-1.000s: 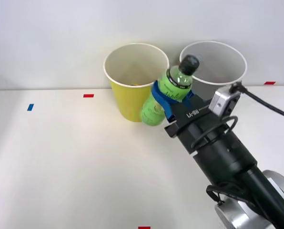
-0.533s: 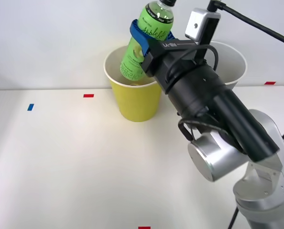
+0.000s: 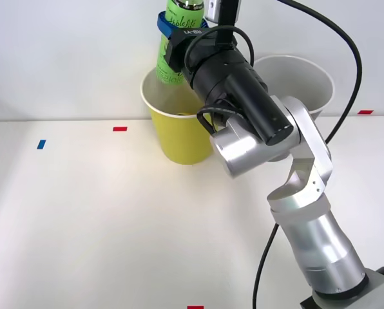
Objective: Put cans in the gray bin, plastic bottles in the light green bin
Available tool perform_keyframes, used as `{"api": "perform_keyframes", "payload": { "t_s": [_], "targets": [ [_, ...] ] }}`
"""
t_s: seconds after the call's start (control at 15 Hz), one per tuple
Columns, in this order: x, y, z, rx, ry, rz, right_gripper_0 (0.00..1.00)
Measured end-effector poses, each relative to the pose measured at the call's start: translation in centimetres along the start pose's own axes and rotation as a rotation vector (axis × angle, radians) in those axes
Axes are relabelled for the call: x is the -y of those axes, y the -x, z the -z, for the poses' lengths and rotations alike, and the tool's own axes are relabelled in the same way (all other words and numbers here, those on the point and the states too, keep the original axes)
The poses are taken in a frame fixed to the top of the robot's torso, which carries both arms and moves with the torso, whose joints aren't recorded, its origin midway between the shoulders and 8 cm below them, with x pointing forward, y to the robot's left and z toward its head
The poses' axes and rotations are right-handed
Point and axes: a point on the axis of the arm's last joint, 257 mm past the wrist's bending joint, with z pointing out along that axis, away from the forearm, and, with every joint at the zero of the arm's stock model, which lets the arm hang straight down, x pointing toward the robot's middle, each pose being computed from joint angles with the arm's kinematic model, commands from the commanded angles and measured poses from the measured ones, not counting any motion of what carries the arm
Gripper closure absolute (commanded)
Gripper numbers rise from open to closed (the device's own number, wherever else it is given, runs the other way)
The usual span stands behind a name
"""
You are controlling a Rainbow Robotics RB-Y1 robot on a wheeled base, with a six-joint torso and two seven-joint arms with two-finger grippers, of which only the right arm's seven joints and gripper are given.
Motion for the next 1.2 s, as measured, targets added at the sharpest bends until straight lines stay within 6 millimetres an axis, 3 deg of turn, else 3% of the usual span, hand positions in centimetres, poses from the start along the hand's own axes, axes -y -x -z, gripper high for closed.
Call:
{"api": "perform_keyframes", "payload": {
  "t_s": [0.47,0.53,0.6,0.67,0.73,1.2],
  "targets": [
    [1.1,-3.3,-3.3,-0.028,0.016,0.075,1.0],
    [1.1,-3.3,-3.4,-0.028,0.018,0.077,0.86],
    [1.1,-3.3,-3.4,-0.028,0.018,0.076,0.59],
    [1.1,-3.3,-3.4,-0.028,0.019,0.075,0.15],
    [1.1,-3.3,-3.4,-0.027,0.018,0.077,0.0],
    [1.2,-3.0,-3.4,-0.012,0.019,0.116,0.0]
  ]
}}
